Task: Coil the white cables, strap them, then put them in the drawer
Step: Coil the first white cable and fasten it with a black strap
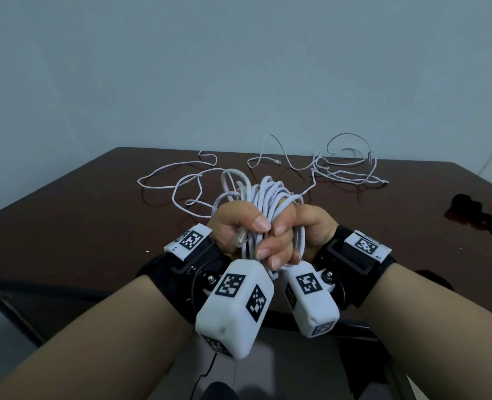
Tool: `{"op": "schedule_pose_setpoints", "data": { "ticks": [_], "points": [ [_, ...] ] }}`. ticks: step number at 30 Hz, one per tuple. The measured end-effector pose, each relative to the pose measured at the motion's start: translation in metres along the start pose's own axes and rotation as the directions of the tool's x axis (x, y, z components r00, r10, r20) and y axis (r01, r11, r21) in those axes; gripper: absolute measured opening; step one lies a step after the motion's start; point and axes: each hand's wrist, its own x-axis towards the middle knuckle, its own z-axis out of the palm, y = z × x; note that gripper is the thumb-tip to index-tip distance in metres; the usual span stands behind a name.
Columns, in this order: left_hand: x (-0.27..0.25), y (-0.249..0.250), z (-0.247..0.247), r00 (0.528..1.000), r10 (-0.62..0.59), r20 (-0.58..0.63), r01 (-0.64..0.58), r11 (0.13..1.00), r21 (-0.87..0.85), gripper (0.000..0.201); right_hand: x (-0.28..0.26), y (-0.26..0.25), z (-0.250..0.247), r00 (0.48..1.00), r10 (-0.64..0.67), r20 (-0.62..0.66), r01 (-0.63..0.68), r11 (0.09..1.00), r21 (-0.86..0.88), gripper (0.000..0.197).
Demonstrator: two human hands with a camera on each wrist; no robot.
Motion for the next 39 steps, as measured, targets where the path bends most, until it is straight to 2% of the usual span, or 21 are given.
{"op": "schedule_pose_setpoints", "data": {
  "ticks": [4,8,9,11,14,17,21,23,27,30,33,35,37,39],
  "points": [
    [0.003,-0.005,0.001,1.000,0.006,0.016,-0.006,1.000,0.019,0.014,-0.005,0.004,-0.001,0.998,0.011,-0.059,-0.009,1.000,0.028,0.068],
    [0.005,-0.007,0.001,0.999,0.004,0.034,-0.005,1.000,0.030,0.013,-0.005,0.007,0.000,0.989,-0.039,-0.140,0.043,0.999,0.028,0.068],
    [0.005,-0.007,0.001,0.999,0.009,0.033,-0.010,0.999,0.035,0.013,-0.006,0.007,0.002,0.986,-0.061,-0.156,0.063,0.998,0.010,0.061],
    [0.005,-0.008,0.000,1.000,0.021,0.013,-0.022,0.998,0.056,0.014,-0.005,0.006,0.005,0.969,-0.142,-0.204,0.136,0.990,-0.042,0.036],
    [0.000,-0.013,-0.004,0.995,0.034,-0.090,-0.024,0.994,0.111,0.018,-0.001,0.007,0.005,0.949,-0.238,-0.204,0.231,0.971,-0.061,0.007],
    [-0.006,-0.017,-0.007,0.984,0.041,-0.175,-0.020,0.993,0.118,0.026,0.004,0.010,-0.007,0.925,-0.333,-0.181,0.323,0.943,-0.085,0.030],
    [-0.010,-0.020,-0.007,0.981,0.041,-0.190,-0.026,0.997,0.078,0.034,0.001,0.006,-0.010,0.936,-0.332,-0.117,0.310,0.935,-0.171,0.053],
    [-0.010,-0.022,-0.006,0.978,0.037,-0.205,-0.025,0.998,0.061,0.036,0.002,0.006,-0.013,0.923,-0.348,-0.168,0.304,0.922,-0.240,0.051],
    [-0.005,-0.024,-0.005,0.968,0.040,-0.249,-0.019,0.996,0.085,0.050,0.009,0.008,-0.019,0.876,-0.424,-0.228,0.302,0.853,-0.425,0.021],
    [-0.002,-0.024,-0.003,0.957,0.028,-0.287,0.006,0.993,0.116,0.061,0.011,0.007,-0.024,0.841,-0.469,-0.270,0.259,0.788,-0.559,0.026],
    [-0.003,-0.024,-0.003,0.953,0.019,-0.302,0.033,0.986,0.166,0.047,0.009,0.004,-0.026,0.849,-0.469,-0.245,0.246,0.759,-0.602,0.037],
    [-0.003,-0.023,0.000,0.962,-0.013,-0.273,0.078,0.971,0.228,0.030,0.009,0.004,-0.027,0.857,-0.468,-0.217,0.253,0.747,-0.614,0.032],
    [-0.002,-0.023,0.006,0.979,-0.030,-0.200,0.080,0.966,0.245,0.024,0.007,0.005,-0.025,0.889,-0.421,-0.181,0.265,0.795,-0.545,0.028],
    [-0.001,-0.022,0.009,0.994,-0.029,-0.104,0.050,0.978,0.205,0.025,0.005,0.004,-0.022,0.945,-0.306,-0.114,0.234,0.877,-0.419,0.041]
  ]
}}
